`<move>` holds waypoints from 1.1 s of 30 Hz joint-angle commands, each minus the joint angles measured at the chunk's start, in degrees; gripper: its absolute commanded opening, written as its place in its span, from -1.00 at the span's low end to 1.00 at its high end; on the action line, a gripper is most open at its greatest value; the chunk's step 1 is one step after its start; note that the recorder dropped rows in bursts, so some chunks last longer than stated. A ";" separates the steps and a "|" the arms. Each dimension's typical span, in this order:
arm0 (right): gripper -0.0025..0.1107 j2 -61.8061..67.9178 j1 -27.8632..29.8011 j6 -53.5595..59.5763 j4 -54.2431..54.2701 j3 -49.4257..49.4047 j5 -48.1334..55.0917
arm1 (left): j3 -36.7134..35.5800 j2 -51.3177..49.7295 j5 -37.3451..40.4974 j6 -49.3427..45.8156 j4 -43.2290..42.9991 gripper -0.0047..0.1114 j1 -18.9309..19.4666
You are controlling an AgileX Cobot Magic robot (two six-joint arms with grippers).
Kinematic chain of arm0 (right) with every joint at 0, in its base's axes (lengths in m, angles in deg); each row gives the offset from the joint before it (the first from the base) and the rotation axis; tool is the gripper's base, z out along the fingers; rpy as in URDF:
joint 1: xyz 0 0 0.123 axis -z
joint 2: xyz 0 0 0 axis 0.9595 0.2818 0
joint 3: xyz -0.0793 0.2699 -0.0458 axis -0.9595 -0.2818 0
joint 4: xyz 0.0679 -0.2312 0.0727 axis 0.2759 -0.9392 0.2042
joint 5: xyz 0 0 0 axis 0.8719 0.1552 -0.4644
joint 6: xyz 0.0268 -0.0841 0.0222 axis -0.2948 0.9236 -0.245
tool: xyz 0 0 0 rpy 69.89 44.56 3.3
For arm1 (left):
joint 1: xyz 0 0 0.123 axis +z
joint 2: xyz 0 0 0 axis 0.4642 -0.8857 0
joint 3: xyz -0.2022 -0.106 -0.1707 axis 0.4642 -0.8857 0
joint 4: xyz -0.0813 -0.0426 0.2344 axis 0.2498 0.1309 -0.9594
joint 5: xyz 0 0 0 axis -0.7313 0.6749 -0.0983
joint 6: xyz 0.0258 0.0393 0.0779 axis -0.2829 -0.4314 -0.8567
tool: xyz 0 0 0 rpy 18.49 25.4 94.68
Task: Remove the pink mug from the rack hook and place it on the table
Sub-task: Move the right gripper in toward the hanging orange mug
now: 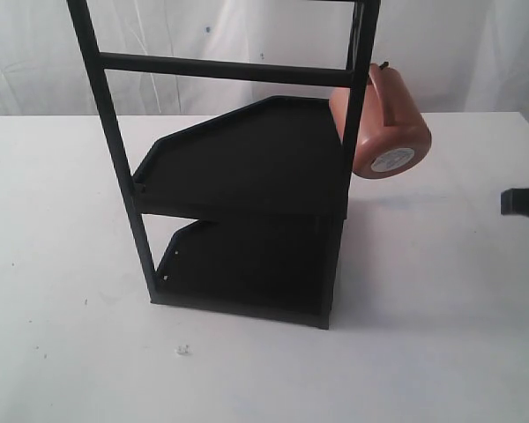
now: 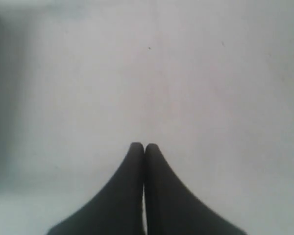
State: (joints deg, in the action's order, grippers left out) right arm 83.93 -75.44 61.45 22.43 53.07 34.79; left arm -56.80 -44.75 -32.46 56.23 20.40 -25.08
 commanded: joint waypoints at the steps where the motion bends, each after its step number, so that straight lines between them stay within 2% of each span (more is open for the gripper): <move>1: -0.96 -2.70 -2.02 18.39 17.67 7.63 5.16 | 0.00 0.17 -0.17 0.03 0.00 -0.92 -0.43; 4: -0.96 -3.00 -3.49 41.52 35.33 12.49 9.75 | 0.00 0.17 -0.17 0.03 0.00 -0.92 -0.43; 6: -0.96 -2.79 -3.97 49.82 42.92 15.08 12.71 | 0.00 0.17 -0.17 0.03 0.00 -0.92 -0.43; 9: -0.96 -2.67 -4.41 51.75 47.53 17.12 13.98 | 0.00 0.17 -0.17 0.03 0.00 -0.92 -0.43; 14: -0.94 -2.32 -4.41 53.96 48.03 17.12 9.32 | 0.00 0.17 -0.17 0.03 0.00 -0.92 -0.43; 17: -0.79 -1.72 -4.41 55.98 49.73 17.12 8.66 | 0.00 0.17 -0.17 0.03 0.00 -0.92 -0.43; 23: -0.33 0.03 -4.41 57.47 58.82 17.12 8.52 | 0.00 0.17 -0.17 0.03 0.00 -0.92 -0.43; 25: -0.25 0.97 -4.41 57.47 61.45 17.12 7.27 | 0.00 0.17 -0.17 0.03 0.00 -0.92 -0.43; 27: -0.22 2.19 -4.41 59.74 63.81 17.23 7.22 | 0.00 0.17 -0.17 0.03 0.00 -0.92 -0.43; 30: -0.22 4.64 -4.41 70.16 66.29 18.38 12.46 | 0.00 0.17 -0.17 0.03 0.00 -0.92 -0.43; 33: -0.22 6.74 -5.20 70.57 66.28 19.90 12.55 | 0.00 0.17 -0.17 0.03 0.00 -0.92 -0.43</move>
State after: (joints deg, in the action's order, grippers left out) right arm 89.23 -80.02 129.20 87.53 71.61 46.90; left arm -56.80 -44.75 -32.46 56.23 20.40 -25.08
